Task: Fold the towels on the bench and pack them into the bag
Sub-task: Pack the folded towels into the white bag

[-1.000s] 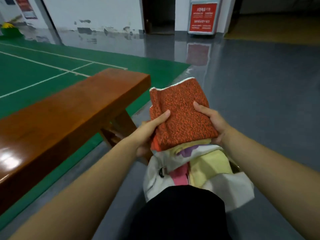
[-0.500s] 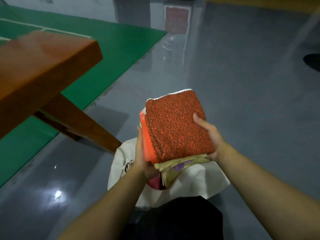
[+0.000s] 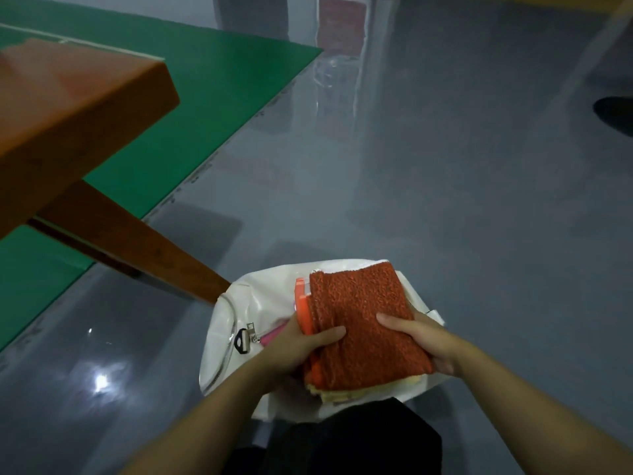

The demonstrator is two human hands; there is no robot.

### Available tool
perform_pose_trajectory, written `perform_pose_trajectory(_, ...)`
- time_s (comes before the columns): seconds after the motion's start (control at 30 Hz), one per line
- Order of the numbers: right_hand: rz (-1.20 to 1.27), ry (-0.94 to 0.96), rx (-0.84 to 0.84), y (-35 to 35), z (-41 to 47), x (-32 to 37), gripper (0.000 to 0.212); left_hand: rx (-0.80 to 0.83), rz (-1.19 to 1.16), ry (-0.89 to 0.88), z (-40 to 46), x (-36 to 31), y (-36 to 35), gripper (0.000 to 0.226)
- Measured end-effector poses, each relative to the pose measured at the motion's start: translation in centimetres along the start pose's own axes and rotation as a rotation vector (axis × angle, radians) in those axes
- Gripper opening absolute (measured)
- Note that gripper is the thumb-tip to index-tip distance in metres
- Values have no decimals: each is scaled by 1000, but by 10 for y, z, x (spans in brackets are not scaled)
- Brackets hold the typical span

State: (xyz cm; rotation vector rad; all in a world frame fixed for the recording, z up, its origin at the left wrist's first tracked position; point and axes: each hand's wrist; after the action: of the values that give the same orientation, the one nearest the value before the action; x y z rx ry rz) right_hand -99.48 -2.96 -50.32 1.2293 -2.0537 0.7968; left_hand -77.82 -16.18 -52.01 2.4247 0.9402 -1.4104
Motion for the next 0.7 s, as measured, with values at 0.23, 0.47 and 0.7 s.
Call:
perform_pose_trajectory(0.23, -456, 256, -466, -25, 6, 25, 82, -118, 48, -112, 4, -1, 2, 95)
perform_pose_trajectory(0.47, -1297, 649, -508, -70, 11, 1, 62, -238, -256, 22, -3, -30, 14, 44)
perform_pose_trajectory(0.7, -1460, 551, -491, -87, 16, -13, 74, -491, -198, 96, -1, -51, 27, 19)
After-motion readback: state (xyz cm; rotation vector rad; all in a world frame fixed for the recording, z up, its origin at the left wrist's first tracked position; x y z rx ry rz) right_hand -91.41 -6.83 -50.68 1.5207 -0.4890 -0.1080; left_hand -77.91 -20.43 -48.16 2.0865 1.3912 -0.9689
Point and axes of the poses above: each hand's wrist, its own z-axis towards the middle knuckle, its own y-axis out of the back of the hand, x = y × z, and after that the axes turned 2 degrees about z, right-handed
